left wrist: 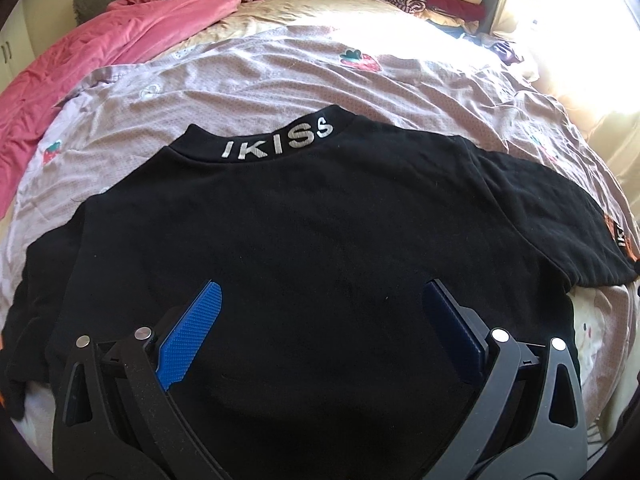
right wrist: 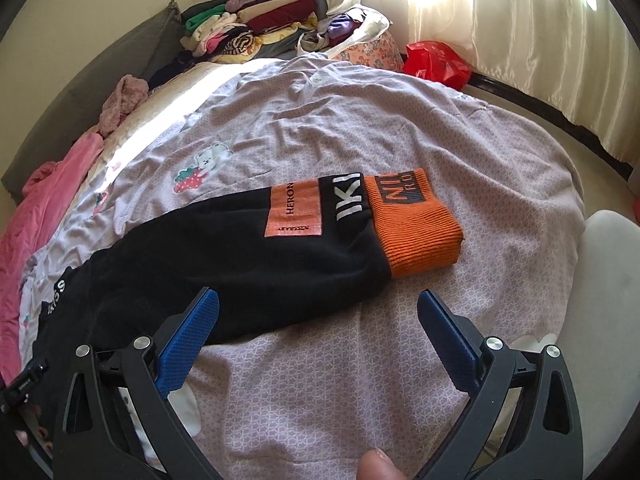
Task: Fold small clothes
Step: 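Close the right tool on the orange ribbed cuff, then lift the sleeve with the right tool and carry it across the shirt body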
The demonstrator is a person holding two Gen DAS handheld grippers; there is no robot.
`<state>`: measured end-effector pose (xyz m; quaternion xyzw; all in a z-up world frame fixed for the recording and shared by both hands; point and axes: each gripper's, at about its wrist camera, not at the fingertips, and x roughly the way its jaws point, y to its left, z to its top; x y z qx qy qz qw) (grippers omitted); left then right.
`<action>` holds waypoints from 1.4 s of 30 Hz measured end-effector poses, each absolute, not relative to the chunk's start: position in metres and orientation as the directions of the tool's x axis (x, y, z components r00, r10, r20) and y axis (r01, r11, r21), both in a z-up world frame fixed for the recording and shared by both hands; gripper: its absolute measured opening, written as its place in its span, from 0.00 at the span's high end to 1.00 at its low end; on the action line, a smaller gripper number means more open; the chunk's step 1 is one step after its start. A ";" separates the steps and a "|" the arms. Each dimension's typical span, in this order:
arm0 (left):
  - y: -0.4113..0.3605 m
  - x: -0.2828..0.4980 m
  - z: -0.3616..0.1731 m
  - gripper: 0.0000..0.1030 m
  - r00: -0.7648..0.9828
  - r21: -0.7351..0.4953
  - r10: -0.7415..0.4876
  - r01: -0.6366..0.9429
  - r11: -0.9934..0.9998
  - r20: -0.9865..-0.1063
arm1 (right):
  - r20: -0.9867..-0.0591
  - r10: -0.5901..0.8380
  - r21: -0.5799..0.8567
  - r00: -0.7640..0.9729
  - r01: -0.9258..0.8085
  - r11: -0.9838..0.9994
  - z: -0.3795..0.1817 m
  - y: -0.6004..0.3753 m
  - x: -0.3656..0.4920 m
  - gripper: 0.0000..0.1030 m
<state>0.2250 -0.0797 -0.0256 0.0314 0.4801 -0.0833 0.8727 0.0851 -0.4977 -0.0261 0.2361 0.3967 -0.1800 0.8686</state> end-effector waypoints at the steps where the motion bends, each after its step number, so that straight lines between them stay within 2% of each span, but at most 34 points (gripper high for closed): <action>1: -0.079 0.225 -0.027 0.08 0.523 -0.029 -0.119 0.177 0.984 -0.844 | -0.774 -0.118 0.277 0.623 0.500 0.820 -0.029 -0.499 0.088 0.04; 9: -0.068 0.224 -0.037 0.08 0.529 -0.035 -0.123 0.174 0.984 -0.840 | -0.783 -0.141 0.312 0.606 0.579 0.753 -0.050 -0.523 0.113 0.04; 12: -0.062 0.224 -0.037 0.08 0.537 -0.036 -0.121 0.167 0.985 -0.835 | -0.759 -0.146 0.355 0.635 0.591 0.724 -0.051 -0.534 0.116 0.06; 13: -0.060 0.224 -0.035 0.08 0.541 -0.040 -0.123 0.162 0.986 -0.832 | -0.749 -0.145 0.372 0.647 0.591 0.716 -0.051 -0.537 0.117 0.14; 14: -0.058 0.224 -0.034 0.08 0.544 -0.046 -0.126 0.159 0.986 -0.830 | -0.742 -0.148 0.381 0.654 0.592 0.710 -0.050 -0.539 0.117 0.28; 15: -0.056 0.224 -0.033 0.08 0.546 -0.051 -0.129 0.156 0.986 -0.827 | -0.737 -0.150 0.387 0.659 0.594 0.705 -0.049 -0.542 0.119 0.33; 17: -0.052 0.223 -0.030 0.08 0.553 -0.062 -0.136 0.151 0.987 -0.822 | -0.718 -0.120 0.430 0.686 0.572 0.699 -0.048 -0.549 0.120 0.56; 18: -0.050 0.223 -0.029 0.08 0.555 -0.067 -0.140 0.150 0.986 -0.820 | -0.714 -0.116 0.436 0.690 0.568 0.698 -0.048 -0.551 0.121 0.63; 19: -0.048 0.222 -0.027 0.08 0.559 -0.071 -0.143 0.148 0.986 -0.817 | -0.708 -0.120 0.435 0.696 0.564 0.702 -0.046 -0.551 0.120 0.78; 20: -0.047 0.222 -0.025 0.08 0.562 -0.073 -0.144 0.146 0.987 -0.814 | -0.691 -0.114 0.442 0.713 0.542 0.715 -0.042 -0.551 0.119 0.82; 26: -0.039 0.220 -0.016 0.08 0.577 -0.105 -0.163 0.132 0.986 -0.801 | -0.596 -0.094 0.453 0.797 0.431 0.781 -0.004 -0.523 0.106 0.83; 33: -0.029 0.216 -0.006 0.08 0.591 -0.136 -0.181 0.121 0.983 -0.786 | -0.510 0.035 0.458 0.859 0.236 0.857 0.045 -0.454 0.111 0.86; 42: -0.011 0.213 0.010 0.08 0.616 -0.165 -0.191 0.100 0.981 -0.764 | -0.502 0.276 0.419 0.820 -0.048 0.907 0.072 -0.320 0.144 0.86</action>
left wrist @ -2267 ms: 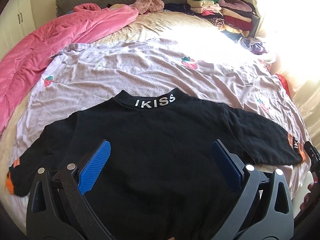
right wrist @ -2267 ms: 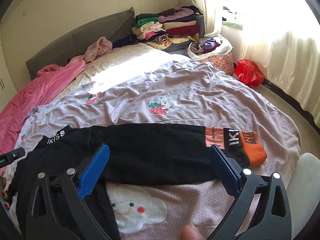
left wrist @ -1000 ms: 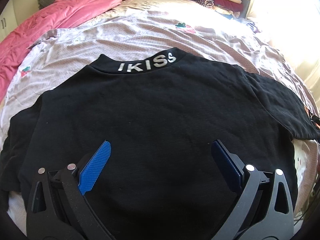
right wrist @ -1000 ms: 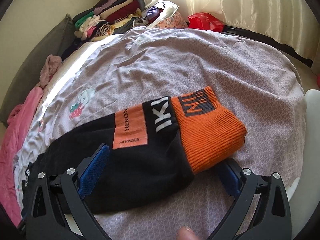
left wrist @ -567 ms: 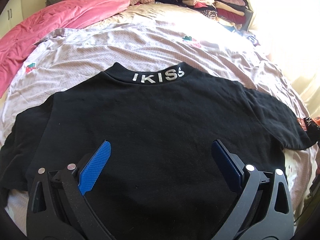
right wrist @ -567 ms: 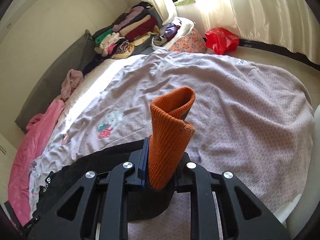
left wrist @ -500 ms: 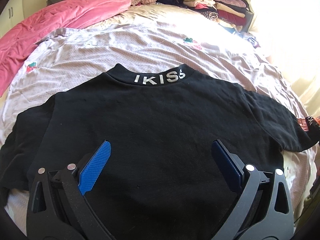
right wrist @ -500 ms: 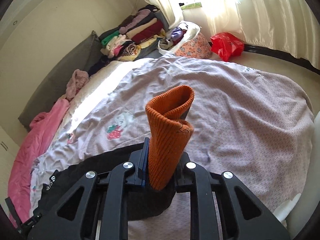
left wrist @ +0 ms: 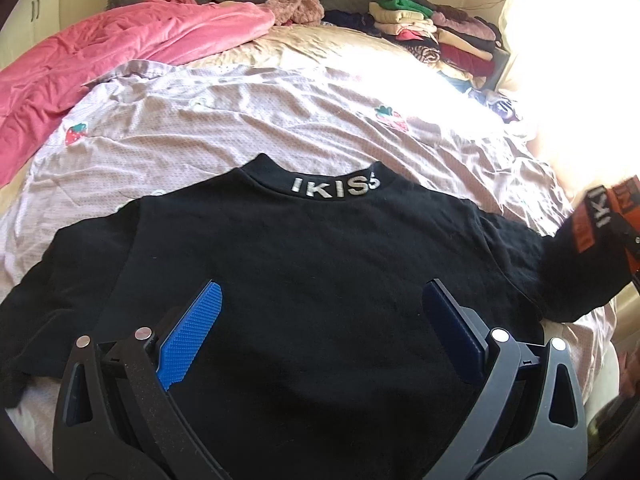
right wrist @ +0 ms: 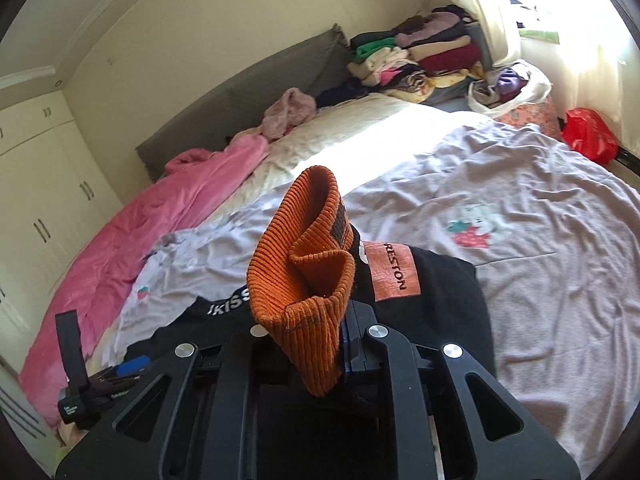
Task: Fold small clothes
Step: 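Lift the sleeve with the right tool and carry it across the shirt body, then lower the cuff onto the shirt body and open the right tool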
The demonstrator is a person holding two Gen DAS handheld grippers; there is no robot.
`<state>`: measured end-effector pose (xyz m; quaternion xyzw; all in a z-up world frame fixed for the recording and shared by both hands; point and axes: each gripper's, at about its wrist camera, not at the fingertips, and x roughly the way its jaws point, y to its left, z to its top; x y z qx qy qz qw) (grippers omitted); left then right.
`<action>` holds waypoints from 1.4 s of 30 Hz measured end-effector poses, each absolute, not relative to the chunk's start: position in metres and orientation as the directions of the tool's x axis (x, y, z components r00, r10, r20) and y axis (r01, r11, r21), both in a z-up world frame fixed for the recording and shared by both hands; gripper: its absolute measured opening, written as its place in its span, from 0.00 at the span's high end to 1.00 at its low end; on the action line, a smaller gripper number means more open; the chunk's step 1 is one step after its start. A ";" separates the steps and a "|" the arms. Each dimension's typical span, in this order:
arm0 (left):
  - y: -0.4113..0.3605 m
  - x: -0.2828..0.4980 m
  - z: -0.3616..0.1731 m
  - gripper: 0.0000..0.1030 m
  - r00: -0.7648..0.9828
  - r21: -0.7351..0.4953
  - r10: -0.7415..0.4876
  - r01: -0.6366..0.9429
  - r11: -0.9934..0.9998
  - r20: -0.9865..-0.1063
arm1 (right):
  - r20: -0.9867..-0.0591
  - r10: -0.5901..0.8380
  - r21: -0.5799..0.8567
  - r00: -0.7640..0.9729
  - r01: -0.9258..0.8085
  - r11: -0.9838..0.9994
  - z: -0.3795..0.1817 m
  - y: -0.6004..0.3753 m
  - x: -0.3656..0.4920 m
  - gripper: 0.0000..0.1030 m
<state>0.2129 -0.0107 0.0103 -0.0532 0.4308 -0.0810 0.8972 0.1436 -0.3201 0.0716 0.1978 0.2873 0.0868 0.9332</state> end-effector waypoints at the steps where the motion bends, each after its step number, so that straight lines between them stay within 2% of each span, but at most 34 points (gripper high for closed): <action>1: -0.008 0.213 0.011 0.08 0.618 -0.170 -0.191 0.094 0.981 -0.763 | -0.506 0.290 0.421 0.812 -0.061 0.905 0.071 -0.312 0.146 0.86; 12: 0.021 0.218 0.011 0.08 0.614 -0.206 -0.183 0.034 0.978 -0.768 | -0.573 0.408 0.429 0.711 -0.165 0.888 0.043 -0.230 0.175 0.86; 15: 0.026 0.219 0.009 0.08 0.613 -0.222 -0.191 0.027 0.975 -0.767 | -0.599 0.426 0.434 0.678 -0.172 0.884 0.032 -0.214 0.183 0.83; 19: 0.031 0.220 0.006 0.08 0.611 -0.251 -0.212 0.022 0.968 -0.763 | -0.598 0.460 0.458 0.656 -0.190 0.868 0.025 -0.208 0.183 0.59; 24: 0.031 0.219 0.004 0.08 0.611 -0.273 -0.233 0.029 0.961 -0.756 | -0.578 0.454 0.440 0.678 -0.209 0.873 0.034 -0.215 0.173 0.57; 31: 0.015 0.217 -0.003 0.10 0.580 -0.318 -0.308 0.089 0.944 -0.754 | -0.588 0.362 0.369 0.724 -0.158 0.916 0.043 -0.238 0.158 0.47; 34: 0.003 0.217 -0.009 0.17 0.547 -0.364 -0.372 0.129 0.922 -0.750 | -0.584 0.318 0.330 0.747 -0.139 0.934 0.046 -0.251 0.149 0.43; 38: -0.023 0.214 -0.022 0.35 0.473 -0.427 -0.463 0.188 0.884 -0.750 | -0.585 0.257 0.281 0.770 -0.105 0.954 0.045 -0.271 0.137 0.41; 42: -0.044 0.209 -0.030 0.41 0.436 -0.441 -0.497 0.230 0.867 -0.750 | -0.592 0.227 0.268 0.773 -0.077 0.960 0.040 -0.288 0.129 0.41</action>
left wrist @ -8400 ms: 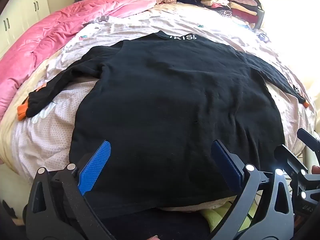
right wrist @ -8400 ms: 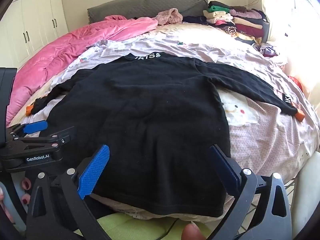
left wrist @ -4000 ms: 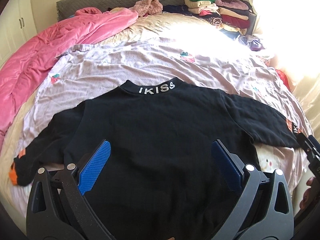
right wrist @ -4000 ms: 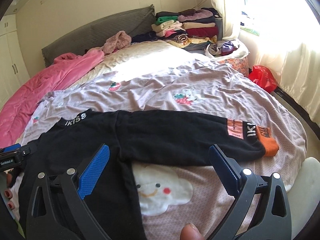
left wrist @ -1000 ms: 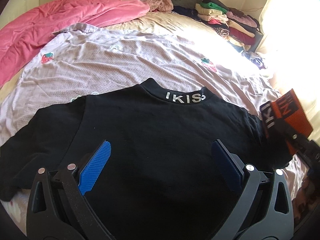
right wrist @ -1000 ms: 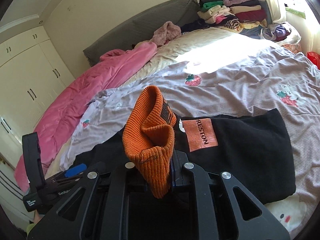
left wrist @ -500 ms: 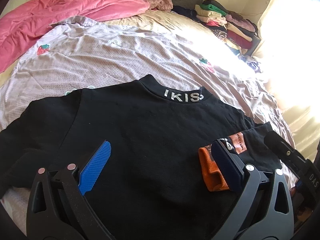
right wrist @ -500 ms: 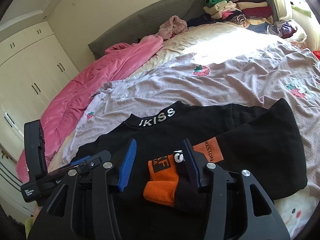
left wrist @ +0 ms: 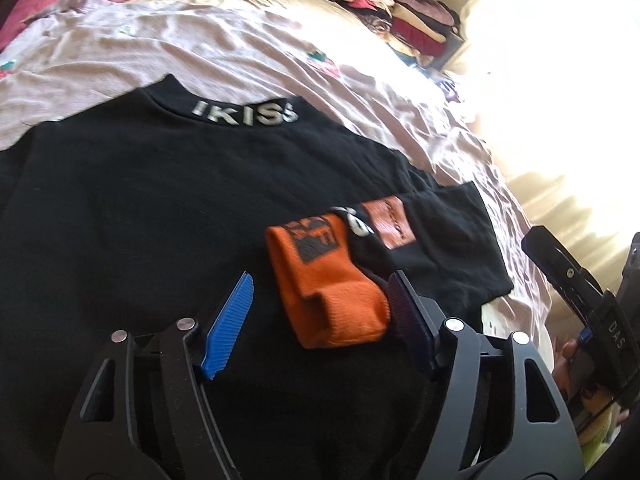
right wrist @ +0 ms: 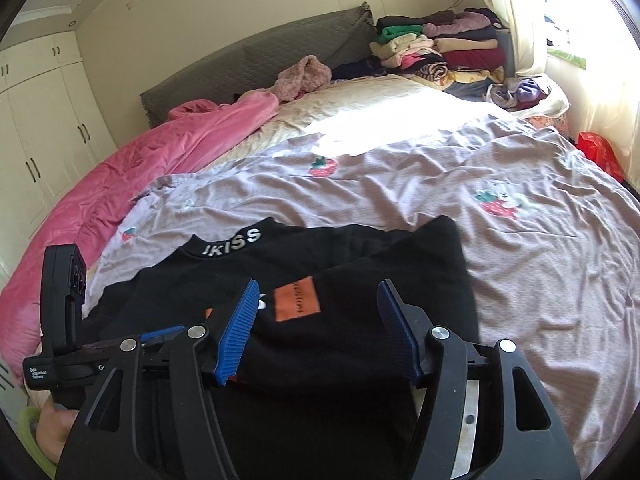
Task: Fold small clothes
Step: 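Lower the cuff onto the shirt body and open the right tool, then grasp the folded orange cuff with the left tool and reposition it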
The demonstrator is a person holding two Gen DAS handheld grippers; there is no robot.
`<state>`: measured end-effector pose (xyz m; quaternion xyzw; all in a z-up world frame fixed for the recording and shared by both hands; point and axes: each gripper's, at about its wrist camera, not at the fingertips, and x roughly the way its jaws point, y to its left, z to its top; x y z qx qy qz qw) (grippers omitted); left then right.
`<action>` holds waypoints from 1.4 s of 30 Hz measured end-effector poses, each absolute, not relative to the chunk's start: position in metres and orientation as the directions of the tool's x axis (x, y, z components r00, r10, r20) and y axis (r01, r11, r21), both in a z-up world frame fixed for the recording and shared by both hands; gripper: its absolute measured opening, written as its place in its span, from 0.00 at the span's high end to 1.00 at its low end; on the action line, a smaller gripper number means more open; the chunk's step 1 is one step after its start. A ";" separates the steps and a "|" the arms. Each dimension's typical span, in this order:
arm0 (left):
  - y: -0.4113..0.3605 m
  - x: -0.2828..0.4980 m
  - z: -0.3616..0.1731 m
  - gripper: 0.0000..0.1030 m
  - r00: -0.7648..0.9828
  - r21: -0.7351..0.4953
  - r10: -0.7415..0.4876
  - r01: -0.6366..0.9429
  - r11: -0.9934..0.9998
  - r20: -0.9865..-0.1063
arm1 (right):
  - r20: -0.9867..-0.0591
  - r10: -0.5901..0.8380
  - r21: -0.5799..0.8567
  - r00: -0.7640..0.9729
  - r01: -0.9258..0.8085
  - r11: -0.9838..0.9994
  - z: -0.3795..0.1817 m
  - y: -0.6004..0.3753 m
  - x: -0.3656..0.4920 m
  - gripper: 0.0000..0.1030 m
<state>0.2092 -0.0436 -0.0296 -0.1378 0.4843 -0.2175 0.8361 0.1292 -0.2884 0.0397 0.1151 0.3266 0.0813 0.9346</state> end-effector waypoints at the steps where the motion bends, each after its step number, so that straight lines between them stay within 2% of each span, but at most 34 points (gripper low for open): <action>1: -0.048 0.208 -0.032 0.41 0.427 -0.450 -0.509 0.237 0.861 -0.748 | -0.592 0.223 0.266 0.775 -0.074 0.961 0.039 -0.291 0.128 0.41; 9: -0.072 0.209 -0.045 0.41 0.432 -0.401 -0.468 0.241 0.884 -0.771 | -0.588 0.196 0.273 0.785 -0.036 0.961 0.034 -0.315 0.120 0.41; 11: -0.078 0.209 -0.045 0.52 0.446 -0.372 -0.447 0.250 0.894 -0.775 | -0.590 0.192 0.277 0.784 -0.027 0.960 0.033 -0.319 0.119 0.41; 12: -0.081 0.210 -0.045 0.53 0.454 -0.361 -0.439 0.251 0.898 -0.776 | -0.590 0.195 0.283 0.784 -0.025 0.959 0.032 -0.320 0.119 0.41; 14: -0.081 0.211 -0.045 0.66 0.461 -0.356 -0.437 0.254 0.899 -0.773 | -0.591 0.188 0.286 0.785 -0.015 0.958 0.032 -0.321 0.118 0.41; 15: -0.081 0.212 -0.045 0.68 0.465 -0.351 -0.434 0.258 0.900 -0.772 | -0.591 0.190 0.287 0.784 -0.016 0.958 0.032 -0.320 0.119 0.41; 16: -0.081 0.212 -0.043 0.75 0.472 -0.345 -0.434 0.266 0.900 -0.768 | -0.589 0.194 0.288 0.784 -0.020 0.957 0.032 -0.320 0.118 0.41; 17: -0.080 0.211 -0.041 0.90 0.476 -0.337 -0.427 0.265 0.903 -0.769 | -0.589 0.196 0.289 0.784 -0.021 0.957 0.032 -0.319 0.118 0.41; 32: -0.026 0.205 0.014 0.90 0.619 -0.313 -0.397 0.246 0.917 -0.678 | -0.592 0.219 0.296 0.776 -0.044 0.954 0.031 -0.312 0.122 0.41; 42: 0.028 0.207 0.034 0.90 0.686 -0.270 -0.305 0.162 0.949 -0.661 | -0.616 0.240 0.283 0.750 -0.074 0.956 0.027 -0.299 0.126 0.41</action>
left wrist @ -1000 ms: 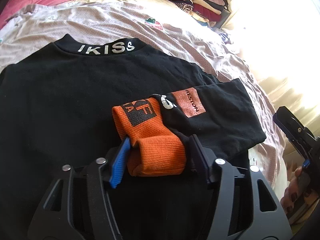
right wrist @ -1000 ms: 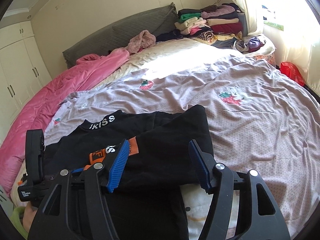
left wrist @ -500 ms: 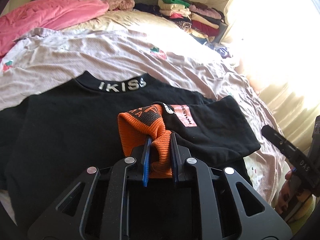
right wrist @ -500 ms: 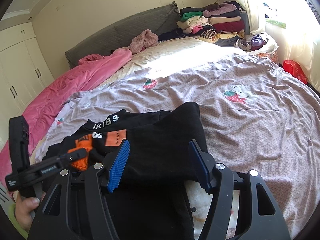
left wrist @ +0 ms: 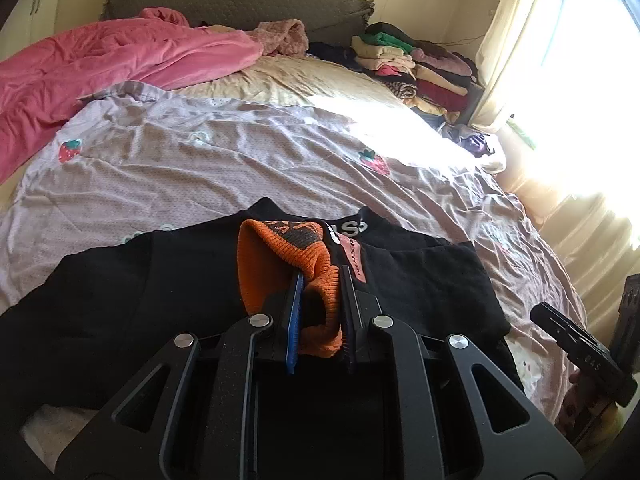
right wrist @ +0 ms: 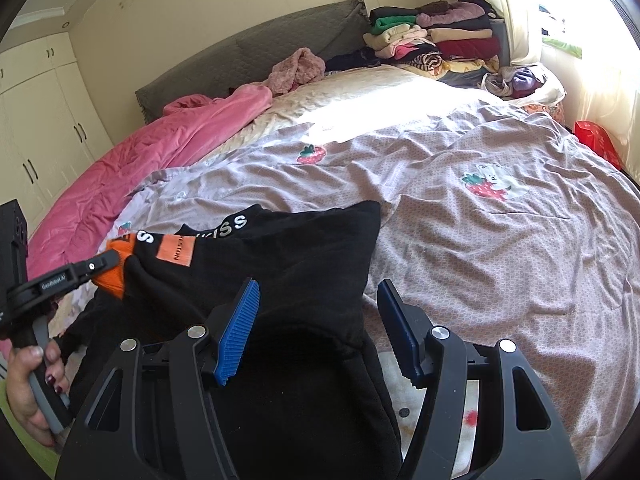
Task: Fold small clothes
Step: 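Grasp the folded orange cuff with the left tool and reposition it, then open the left tool, leaving the cuff flat on the shirt body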
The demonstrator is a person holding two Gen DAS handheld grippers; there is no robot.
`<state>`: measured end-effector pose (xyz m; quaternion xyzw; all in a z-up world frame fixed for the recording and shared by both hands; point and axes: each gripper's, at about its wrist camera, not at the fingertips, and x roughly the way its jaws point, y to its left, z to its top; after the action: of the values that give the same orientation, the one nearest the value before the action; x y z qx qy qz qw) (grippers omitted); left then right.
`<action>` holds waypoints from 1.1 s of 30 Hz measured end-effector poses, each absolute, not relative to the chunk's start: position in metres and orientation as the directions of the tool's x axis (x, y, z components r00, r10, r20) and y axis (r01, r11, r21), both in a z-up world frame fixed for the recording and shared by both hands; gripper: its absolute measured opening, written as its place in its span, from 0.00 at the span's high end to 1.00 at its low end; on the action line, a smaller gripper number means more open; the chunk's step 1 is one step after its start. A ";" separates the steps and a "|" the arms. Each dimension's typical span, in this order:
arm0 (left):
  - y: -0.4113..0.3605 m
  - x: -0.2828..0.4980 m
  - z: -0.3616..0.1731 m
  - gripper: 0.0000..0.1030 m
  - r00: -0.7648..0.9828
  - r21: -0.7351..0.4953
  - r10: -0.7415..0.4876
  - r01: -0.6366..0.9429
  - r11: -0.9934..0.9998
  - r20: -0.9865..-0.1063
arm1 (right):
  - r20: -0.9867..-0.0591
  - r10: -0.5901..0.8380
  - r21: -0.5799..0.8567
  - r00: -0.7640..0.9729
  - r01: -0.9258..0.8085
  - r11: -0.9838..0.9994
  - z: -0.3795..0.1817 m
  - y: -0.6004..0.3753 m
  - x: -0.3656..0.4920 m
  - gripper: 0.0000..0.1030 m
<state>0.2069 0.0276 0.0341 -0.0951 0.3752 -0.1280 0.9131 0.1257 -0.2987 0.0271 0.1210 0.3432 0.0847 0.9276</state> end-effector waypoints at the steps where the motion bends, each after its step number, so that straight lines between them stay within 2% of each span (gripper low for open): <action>1: 0.033 0.208 0.033 0.90 0.686 -0.269 -0.294 0.148 0.952 -0.666 | -0.619 0.243 0.282 0.747 -0.077 0.956 0.026 -0.297 0.126 0.41; 15: 0.064 0.207 0.014 0.88 0.645 -0.246 -0.226 0.061 0.967 -0.730 | -0.624 0.246 0.238 0.742 -0.119 0.964 0.034 -0.277 0.133 0.42; 21: 0.081 0.205 0.021 0.88 0.671 -0.233 -0.183 0.015 0.972 -0.719 | -0.615 0.239 0.217 0.751 -0.130 0.967 0.043 -0.272 0.135 0.41; 24: 0.080 0.203 0.023 0.82 0.675 -0.231 -0.181 0.017 0.973 -0.715 | -0.604 0.238 0.210 0.761 -0.136 0.968 0.049 -0.272 0.136 0.40; 26: 0.073 0.203 0.023 0.74 0.674 -0.226 -0.187 0.032 0.974 -0.714 | -0.595 0.230 0.201 0.770 -0.134 0.970 0.054 -0.273 0.137 0.38; 33: 0.026 0.202 0.005 0.72 0.638 -0.136 -0.197 0.143 0.980 -0.744 | -0.602 0.231 0.181 0.765 -0.151 0.972 0.054 -0.265 0.148 0.38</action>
<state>0.2019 0.0259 0.0053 -0.0323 0.4149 -0.0939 0.9044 0.1482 -0.2648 0.0543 0.0608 0.3277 0.1017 0.9373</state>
